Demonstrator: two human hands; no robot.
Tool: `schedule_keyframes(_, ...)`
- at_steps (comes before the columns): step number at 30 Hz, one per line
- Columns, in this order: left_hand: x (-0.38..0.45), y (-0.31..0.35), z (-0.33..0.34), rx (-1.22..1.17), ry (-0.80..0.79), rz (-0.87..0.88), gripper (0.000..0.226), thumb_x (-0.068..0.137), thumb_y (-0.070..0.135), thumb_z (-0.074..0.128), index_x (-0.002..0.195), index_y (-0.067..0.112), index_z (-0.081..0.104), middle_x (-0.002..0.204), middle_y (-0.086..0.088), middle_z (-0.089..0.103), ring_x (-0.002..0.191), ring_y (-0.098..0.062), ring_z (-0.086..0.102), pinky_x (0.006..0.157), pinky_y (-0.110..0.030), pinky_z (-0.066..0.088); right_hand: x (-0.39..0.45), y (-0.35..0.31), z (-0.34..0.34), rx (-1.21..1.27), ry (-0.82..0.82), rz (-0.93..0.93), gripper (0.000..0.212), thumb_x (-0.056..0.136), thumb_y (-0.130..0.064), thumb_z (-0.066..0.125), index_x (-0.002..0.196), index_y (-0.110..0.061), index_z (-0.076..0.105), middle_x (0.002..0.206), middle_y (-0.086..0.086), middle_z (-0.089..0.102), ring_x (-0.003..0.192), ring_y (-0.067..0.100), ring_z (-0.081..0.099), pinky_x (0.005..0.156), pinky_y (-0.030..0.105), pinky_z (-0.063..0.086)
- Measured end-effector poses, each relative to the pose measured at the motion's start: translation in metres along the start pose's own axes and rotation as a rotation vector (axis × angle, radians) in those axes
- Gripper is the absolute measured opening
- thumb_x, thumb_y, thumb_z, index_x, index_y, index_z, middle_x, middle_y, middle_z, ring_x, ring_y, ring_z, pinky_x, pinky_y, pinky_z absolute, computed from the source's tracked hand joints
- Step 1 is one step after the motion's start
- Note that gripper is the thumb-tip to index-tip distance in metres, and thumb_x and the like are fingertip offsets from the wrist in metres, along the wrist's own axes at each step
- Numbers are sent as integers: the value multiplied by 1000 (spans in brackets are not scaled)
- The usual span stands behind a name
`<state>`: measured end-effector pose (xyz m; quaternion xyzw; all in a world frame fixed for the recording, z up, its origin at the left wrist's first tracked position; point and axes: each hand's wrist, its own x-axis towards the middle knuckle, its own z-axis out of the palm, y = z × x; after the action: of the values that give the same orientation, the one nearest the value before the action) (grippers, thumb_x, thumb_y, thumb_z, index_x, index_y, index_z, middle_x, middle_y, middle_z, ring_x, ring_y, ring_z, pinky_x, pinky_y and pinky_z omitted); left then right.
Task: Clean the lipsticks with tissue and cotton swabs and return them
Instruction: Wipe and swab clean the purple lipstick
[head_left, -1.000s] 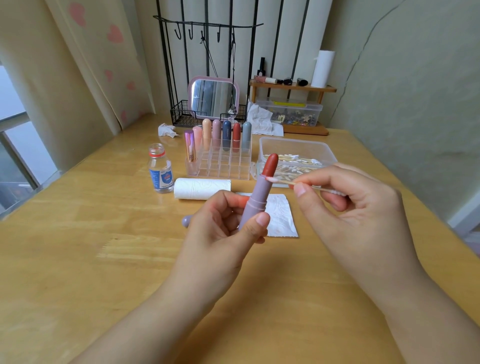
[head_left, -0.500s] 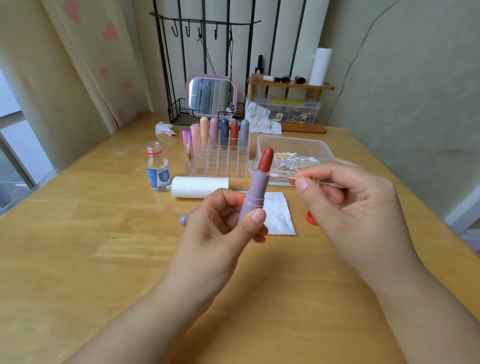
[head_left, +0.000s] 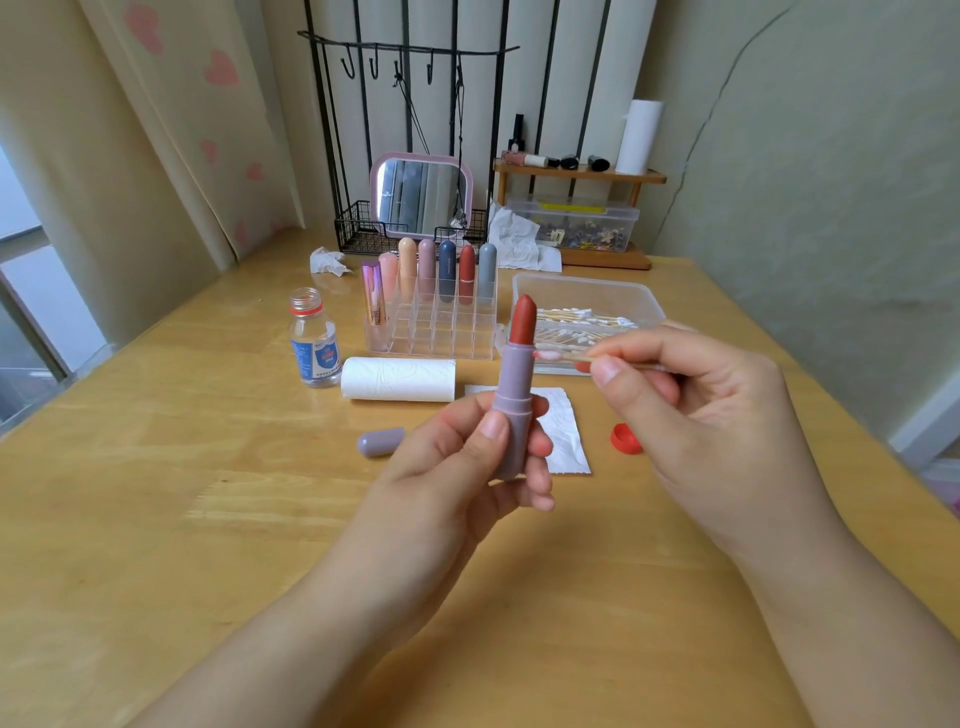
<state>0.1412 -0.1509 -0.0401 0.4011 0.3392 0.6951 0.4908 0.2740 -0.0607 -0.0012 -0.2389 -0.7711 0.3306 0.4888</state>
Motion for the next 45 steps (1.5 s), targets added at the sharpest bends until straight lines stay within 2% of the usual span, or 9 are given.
schedule_keyframes(2, 2, 0, 1, -124, 23, -36, 28, 86, 20, 47, 99, 1, 63, 74, -6, 55, 60, -15, 50, 62, -28, 50, -1, -1, 0, 5, -5, -12, 19, 77, -42, 59, 85, -29, 70, 60, 2, 36, 58, 20, 40, 55, 48, 47)
schedule_keyframes(5, 5, 0, 1, -180, 84, -55, 29, 82, 22, 50, 98, 2, 62, 69, -4, 51, 55, -15, 44, 56, -28, 47, -2, -1, -1, 1, -15, -30, 18, 78, -42, 59, 86, -30, 70, 60, -7, 39, 59, 18, 42, 56, 48, 47)
schedule_keyframes(11, 1, 2, 3, -86, 67, -39, 19, 84, 25, 51, 94, 10, 45, 67, -1, 47, 56, -13, 41, 59, -26, 45, -3, -2, 2, -39, -21, -60, 16, 80, -41, 59, 85, -31, 69, 62, -6, 39, 64, 26, 46, 55, 45, 46)
schedule_keyframes(16, 0, 1, 2, -30, 13, -27, 22, 86, 25, 46, 95, 5, 52, 72, -4, 55, 62, -15, 50, 64, -26, 49, -3, -3, 2, -77, -8, -123, 12, 83, -36, 58, 82, -30, 68, 62, -1, 38, 58, 24, 45, 55, 45, 43)
schedule_keyframes(19, -1, 0, 2, -5, 22, -15, 23, 87, 25, 45, 95, 5, 55, 74, -4, 56, 63, -14, 50, 65, -26, 49, -4, -4, 2, -130, 0, -168, 13, 83, -34, 58, 81, -27, 69, 63, 3, 37, 58, 21, 44, 56, 37, 41)
schedule_keyframes(22, -1, -1, 2, 2, 41, 1, 23, 87, 25, 46, 95, 5, 54, 74, -3, 54, 62, -13, 47, 65, -25, 48, -5, -4, 2, -192, 17, -203, 15, 84, -31, 58, 81, -23, 70, 62, 1, 37, 58, 19, 42, 57, 29, 37)
schedule_keyframes(34, -2, -5, -2, 125, 42, 50, 20, 88, 29, 47, 93, 12, 55, 78, 1, 51, 65, -12, 46, 68, -25, 44, -7, -9, 4, -212, 27, -233, 14, 83, -28, 58, 79, -20, 70, 57, -13, 34, 57, 15, 40, 53, 20, 34)
schedule_keyframes(40, -2, -3, -1, 91, 54, 47, 19, 88, 28, 47, 92, 13, 56, 77, -1, 51, 63, -12, 45, 66, -24, 44, -4, -4, 1, -148, 24, -178, 14, 82, -30, 59, 78, -20, 68, 61, 0, 37, 54, 22, 41, 52, 39, 41)
schedule_keyframes(45, -2, -2, 1, 67, 47, 59, 19, 88, 27, 46, 91, 10, 55, 74, 0, 50, 63, -11, 43, 63, -23, 44, -6, -7, 6, -169, 4, -200, 14, 82, -30, 58, 79, -22, 69, 59, -12, 37, 57, 13, 40, 54, 18, 34)
